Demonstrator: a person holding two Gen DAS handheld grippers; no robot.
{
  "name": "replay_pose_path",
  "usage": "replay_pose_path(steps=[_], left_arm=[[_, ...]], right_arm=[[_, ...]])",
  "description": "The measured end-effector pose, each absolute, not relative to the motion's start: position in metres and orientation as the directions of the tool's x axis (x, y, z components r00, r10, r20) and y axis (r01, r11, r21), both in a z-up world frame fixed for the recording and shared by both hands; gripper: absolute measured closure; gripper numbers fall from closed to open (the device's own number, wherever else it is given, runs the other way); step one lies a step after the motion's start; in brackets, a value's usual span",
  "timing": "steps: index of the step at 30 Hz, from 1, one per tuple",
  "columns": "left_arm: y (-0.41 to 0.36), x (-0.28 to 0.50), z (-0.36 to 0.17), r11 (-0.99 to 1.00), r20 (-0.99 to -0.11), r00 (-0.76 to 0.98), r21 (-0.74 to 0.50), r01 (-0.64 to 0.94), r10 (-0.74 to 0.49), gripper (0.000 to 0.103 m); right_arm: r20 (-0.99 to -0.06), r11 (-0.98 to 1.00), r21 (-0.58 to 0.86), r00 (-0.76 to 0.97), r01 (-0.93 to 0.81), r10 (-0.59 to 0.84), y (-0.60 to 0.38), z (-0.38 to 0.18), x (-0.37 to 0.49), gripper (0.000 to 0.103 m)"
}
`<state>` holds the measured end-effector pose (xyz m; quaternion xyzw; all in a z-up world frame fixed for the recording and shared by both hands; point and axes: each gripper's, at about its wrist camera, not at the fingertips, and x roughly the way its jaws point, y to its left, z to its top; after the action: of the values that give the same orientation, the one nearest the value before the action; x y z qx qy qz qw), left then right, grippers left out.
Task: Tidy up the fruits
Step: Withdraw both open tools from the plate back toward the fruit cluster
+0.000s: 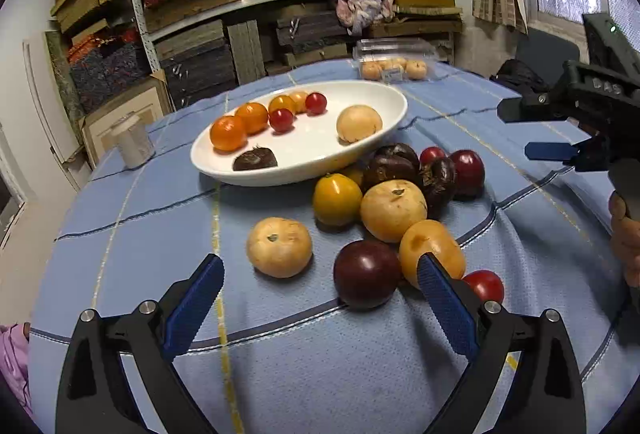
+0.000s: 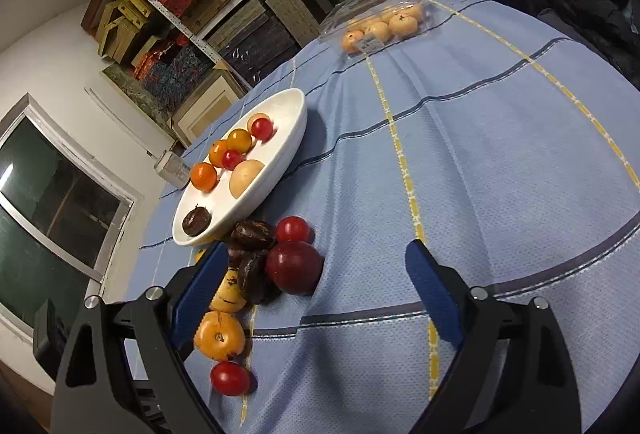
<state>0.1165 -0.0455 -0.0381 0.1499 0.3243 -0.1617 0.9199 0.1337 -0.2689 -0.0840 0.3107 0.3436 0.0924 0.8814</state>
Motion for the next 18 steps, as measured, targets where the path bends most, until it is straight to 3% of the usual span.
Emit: replay_pose_path(steps=[8,13,15,18], left_arm=[[-0.024,0.137,-0.039,0.944,-0.688,0.701,0.069,0.321,-0.188,0.003],[0.004,0.127,-0.037,0.974,-0.676,0.734,0.115,0.196,-0.068,0.003],[0.022,0.125,-0.038,0.984,-0.695,0.712,0.041,0.172,-0.095,0.004],[0.033,0.118,-0.028,0.983,-0.658,0.737,-0.033,0.178,-0.155,0.004]], right_arm=[[-0.551,0.786,0.616,0.743,0.054,0.381,-0.267,-0.084,0.134,0.015],[-0.556,0.782,0.621,0.737,0.059,0.385,-0.27,-0.086,0.135,0.015],[-0.551,0.778,0.626,0.739,0.058,0.388,-0.271,-0.085,0.134,0.015],[-0.542,0.778,0.626,0.743,0.045,0.393,-0.27,-0.083,0.133,0.015]])
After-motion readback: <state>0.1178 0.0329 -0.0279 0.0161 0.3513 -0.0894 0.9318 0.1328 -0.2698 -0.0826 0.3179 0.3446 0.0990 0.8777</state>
